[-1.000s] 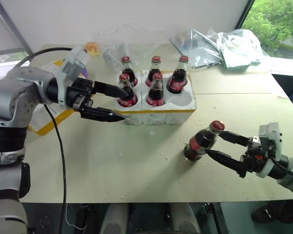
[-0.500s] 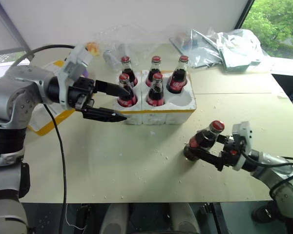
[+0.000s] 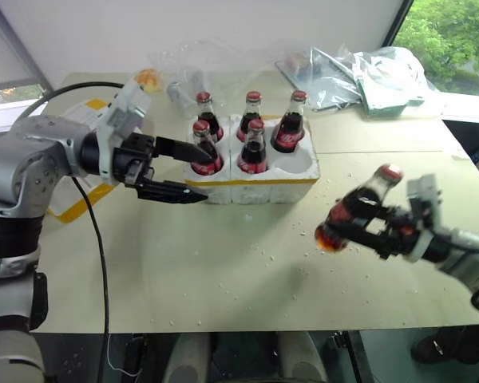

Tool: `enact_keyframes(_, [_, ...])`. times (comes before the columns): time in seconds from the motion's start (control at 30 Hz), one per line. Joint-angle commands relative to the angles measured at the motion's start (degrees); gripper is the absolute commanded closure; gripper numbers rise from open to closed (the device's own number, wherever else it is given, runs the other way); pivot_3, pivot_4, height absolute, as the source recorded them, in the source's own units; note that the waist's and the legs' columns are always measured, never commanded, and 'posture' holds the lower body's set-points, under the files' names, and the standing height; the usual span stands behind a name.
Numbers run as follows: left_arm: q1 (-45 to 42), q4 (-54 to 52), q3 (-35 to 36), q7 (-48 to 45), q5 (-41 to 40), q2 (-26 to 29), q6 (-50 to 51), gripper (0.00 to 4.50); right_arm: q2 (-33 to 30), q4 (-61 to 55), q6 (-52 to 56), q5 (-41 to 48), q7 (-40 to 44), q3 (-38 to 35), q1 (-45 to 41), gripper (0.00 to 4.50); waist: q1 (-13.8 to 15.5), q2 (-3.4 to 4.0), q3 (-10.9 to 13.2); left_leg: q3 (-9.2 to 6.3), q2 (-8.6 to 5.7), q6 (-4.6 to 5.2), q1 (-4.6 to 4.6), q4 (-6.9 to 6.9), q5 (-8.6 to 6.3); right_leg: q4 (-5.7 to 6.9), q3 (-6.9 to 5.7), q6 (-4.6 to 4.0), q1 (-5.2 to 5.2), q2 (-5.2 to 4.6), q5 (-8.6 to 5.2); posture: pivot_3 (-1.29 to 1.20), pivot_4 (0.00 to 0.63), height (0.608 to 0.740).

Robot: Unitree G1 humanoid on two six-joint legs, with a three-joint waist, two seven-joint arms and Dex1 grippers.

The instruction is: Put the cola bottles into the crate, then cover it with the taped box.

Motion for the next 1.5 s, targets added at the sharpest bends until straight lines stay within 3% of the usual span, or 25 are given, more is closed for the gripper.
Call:
enact_keyframes(0.03, [1.59, -2.89, 3.67, 1.62, -1.68, 0.92, -0.12, 0.00, -1.99, 5.45, 0.52, 3.51, 0.05, -0.70, -14.17, 1.63, -0.17, 0.02, 0.01, 0.02, 0.00, 0.00, 0.01, 0.00, 0.00, -0.01, 0.02, 0.00, -0.01, 0.00, 0.00, 0.00, 0.150, 0.737])
enact_keyframes(0.2, [4.41, -5.69, 5.97, 4.68, -3.25, 1.15, 0.41, 0.00, 2.91, 18.41, -1.40, -3.28, -0.94, 8.83, -34.19, 1.63, -0.37, 0.02, 0.01, 0.05, 0.01, 0.00, 0.01, -0.05, 0.00, 0.01, 0.05, -0.02, -0.08, 0.02, 0.02, 0.00, 0.150, 0.737])
enact_keyframes(0.37, [6.70, -8.38, 8.54, 7.87, -5.15, 1.79, 1.55, 0.00, 8.68, 31.26, -7.80, -13.90, 0.39, 17.08, -42.75, 1.63, 0.07, 0.01, 0.01, 0.05, 0.02, 0.16, -0.12, -0.05, -0.09, -0.02, 0.06, -0.01, -0.15, 0.07, 0.03, 0.00, 0.150, 0.737])
enact_keyframes(0.8, [10.70, -11.75, 13.56, 13.48, -8.85, 3.60, 3.08, 0.00, 11.86, 42.27, -14.05, -24.15, 7.36, 22.87, -44.28, 1.63, -0.09, 0.03, 0.04, 0.05, -0.03, 0.14, -0.23, -0.01, -0.08, 0.02, 0.06, 0.00, -0.29, 0.04, 0.04, 0.00, 0.150, 0.737])
enact_keyframes(0.87, [10.82, -11.66, 13.55, 13.89, -8.88, 3.71, 2.87, 0.00, 12.22, 42.17, -13.48, -24.59, 8.56, 23.47, -43.63, 0.58, -0.04, 0.03, 0.04, 0.06, -0.03, 0.14, -0.23, 0.01, -0.08, 0.01, 0.06, 0.00, -0.28, 0.04, 0.04, 0.00, 0.150, 0.737])
enact_keyframes(0.93, [10.85, -11.50, 13.43, 14.17, -8.87, 3.77, 2.60, 0.00, 12.94, 42.47, -13.84, -25.51, 8.51, 23.73, -43.35, 0.03, -0.08, 0.02, 0.04, 0.05, -0.03, 0.14, -0.22, 0.00, -0.08, 0.01, 0.06, 0.00, -0.28, 0.04, 0.04, 0.00, 0.150, 0.737])
enact_keyframes(1.13, [11.79, -11.21, 13.64, 15.71, -7.37, 3.99, 1.21, 0.00, 14.25, 43.32, -15.62, -27.24, 7.93, 22.47, -43.92, 0.03, -0.19, 0.02, 0.04, 0.06, -0.03, 0.14, -0.19, -0.02, -0.08, 0.03, 0.06, -0.01, -0.28, 0.04, 0.04, 0.00, 0.150, 0.737])
enact_keyframes(1.4, [23.56, -11.43, 26.37, 27.76, 4.77, 8.79, -4.31, 0.00, 3.88, 39.79, -15.40, -25.57, 12.64, 16.10, -42.18, 0.03, -0.07, 0.04, 0.05, 0.06, -0.03, 0.14, -0.20, -0.06, -0.08, -0.01, 0.07, -0.01, -0.29, 0.04, 0.04, 0.00, 0.150, 0.737])
enact_keyframes(1.5, [34.89, -11.36, 31.53, 31.47, 16.31, 11.93, -9.49, 0.00, -0.88, 37.92, -14.65, -24.32, 14.52, 12.79, -40.12, 0.03, -0.03, 0.05, 0.04, 0.07, -0.02, 0.14, -0.19, -0.10, -0.09, -0.04, 0.07, -0.02, -0.29, 0.04, 0.04, 0.00, 0.150, 0.737])
